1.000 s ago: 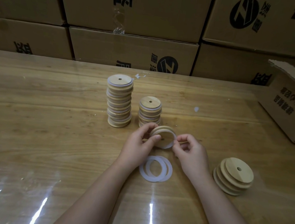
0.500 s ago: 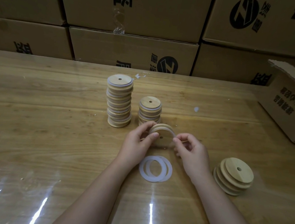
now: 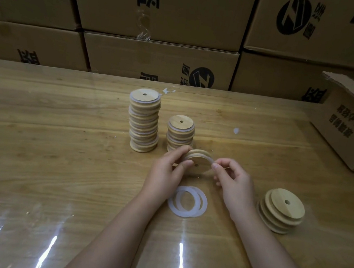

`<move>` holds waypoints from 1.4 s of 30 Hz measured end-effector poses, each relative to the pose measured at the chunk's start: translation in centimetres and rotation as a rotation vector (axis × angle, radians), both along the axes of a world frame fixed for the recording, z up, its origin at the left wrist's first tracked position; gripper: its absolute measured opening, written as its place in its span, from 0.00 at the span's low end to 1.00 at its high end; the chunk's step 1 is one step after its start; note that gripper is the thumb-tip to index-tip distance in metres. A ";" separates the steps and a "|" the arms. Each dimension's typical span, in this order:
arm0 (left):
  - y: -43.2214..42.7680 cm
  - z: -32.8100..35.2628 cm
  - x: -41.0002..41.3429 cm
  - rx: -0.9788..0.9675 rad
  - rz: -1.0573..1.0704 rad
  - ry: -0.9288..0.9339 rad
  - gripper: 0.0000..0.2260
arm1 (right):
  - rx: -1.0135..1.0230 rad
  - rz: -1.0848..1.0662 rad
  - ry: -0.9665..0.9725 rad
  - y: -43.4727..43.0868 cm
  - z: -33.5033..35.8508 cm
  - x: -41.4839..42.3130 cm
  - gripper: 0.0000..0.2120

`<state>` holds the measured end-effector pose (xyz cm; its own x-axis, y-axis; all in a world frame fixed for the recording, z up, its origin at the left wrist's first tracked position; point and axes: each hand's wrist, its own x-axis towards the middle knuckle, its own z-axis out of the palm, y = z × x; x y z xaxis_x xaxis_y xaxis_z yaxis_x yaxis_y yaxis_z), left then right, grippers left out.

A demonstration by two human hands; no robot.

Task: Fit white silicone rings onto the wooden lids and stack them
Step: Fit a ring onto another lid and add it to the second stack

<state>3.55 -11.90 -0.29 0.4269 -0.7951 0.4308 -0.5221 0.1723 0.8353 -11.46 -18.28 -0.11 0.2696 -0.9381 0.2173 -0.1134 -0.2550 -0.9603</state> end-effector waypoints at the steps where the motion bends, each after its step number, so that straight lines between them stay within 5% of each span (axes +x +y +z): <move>1: 0.0 0.1 0.0 -0.006 0.007 -0.013 0.16 | -0.008 -0.004 -0.003 0.0 0.0 0.0 0.11; 13: 0.6 0.3 -0.4 -0.045 0.022 -0.393 0.13 | -0.053 0.043 0.001 0.1 0.0 0.3 0.09; 33: 0.8 0.8 -0.6 -0.028 0.040 -0.473 0.14 | -0.286 0.057 -0.013 0.2 0.0 0.2 0.14; 38: 0.6 0.4 -0.8 0.018 0.044 -0.366 0.14 | -0.195 0.038 -0.054 0.2 0.0 0.4 0.12; 42: 0.4 0.8 -0.1 0.062 -0.020 0.116 0.12 | -0.031 0.039 -0.089 -0.2 -0.2 0.4 0.08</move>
